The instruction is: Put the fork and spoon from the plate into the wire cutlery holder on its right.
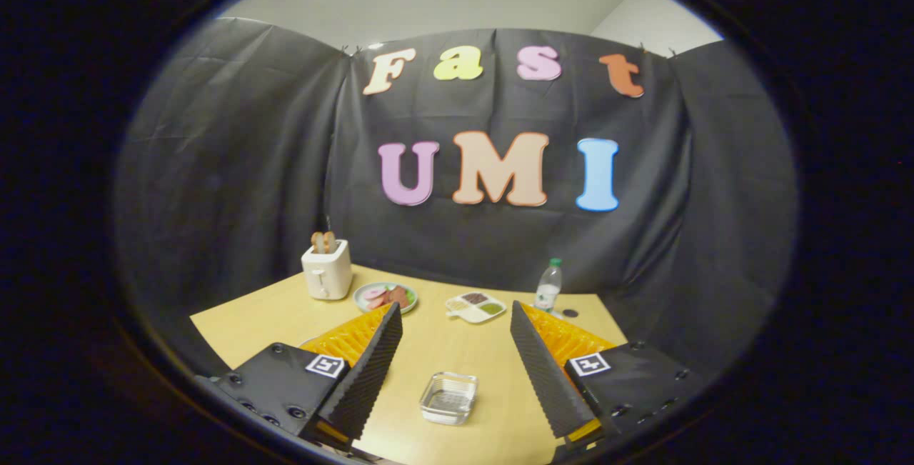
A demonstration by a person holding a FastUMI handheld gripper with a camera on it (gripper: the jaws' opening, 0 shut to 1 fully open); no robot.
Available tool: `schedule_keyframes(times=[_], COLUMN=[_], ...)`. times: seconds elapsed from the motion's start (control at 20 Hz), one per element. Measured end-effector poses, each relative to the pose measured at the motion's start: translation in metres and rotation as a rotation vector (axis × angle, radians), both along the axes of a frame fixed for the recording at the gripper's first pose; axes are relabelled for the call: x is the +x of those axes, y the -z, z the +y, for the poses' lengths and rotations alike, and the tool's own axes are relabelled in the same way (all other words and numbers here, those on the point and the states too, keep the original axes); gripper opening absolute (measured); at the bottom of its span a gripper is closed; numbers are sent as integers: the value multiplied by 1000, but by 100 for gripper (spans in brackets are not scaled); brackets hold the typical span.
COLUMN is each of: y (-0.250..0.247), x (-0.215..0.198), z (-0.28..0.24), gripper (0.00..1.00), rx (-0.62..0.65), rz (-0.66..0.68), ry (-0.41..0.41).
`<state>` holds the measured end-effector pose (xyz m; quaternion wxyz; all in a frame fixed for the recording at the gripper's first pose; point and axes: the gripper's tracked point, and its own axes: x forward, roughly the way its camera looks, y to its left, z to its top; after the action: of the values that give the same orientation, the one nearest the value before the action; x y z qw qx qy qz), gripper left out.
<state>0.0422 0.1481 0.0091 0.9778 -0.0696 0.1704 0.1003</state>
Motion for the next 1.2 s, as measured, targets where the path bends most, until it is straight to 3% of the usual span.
schedule_keyframes(times=[0.35, 0.85, 1.2], y=[71, 196, 255], x=[12, -6, -14], z=[83, 141, 164], gripper=[97, 98, 98], rx=[107, -62, -125], rz=[319, 654, 779], ry=[-29, -2, -18])
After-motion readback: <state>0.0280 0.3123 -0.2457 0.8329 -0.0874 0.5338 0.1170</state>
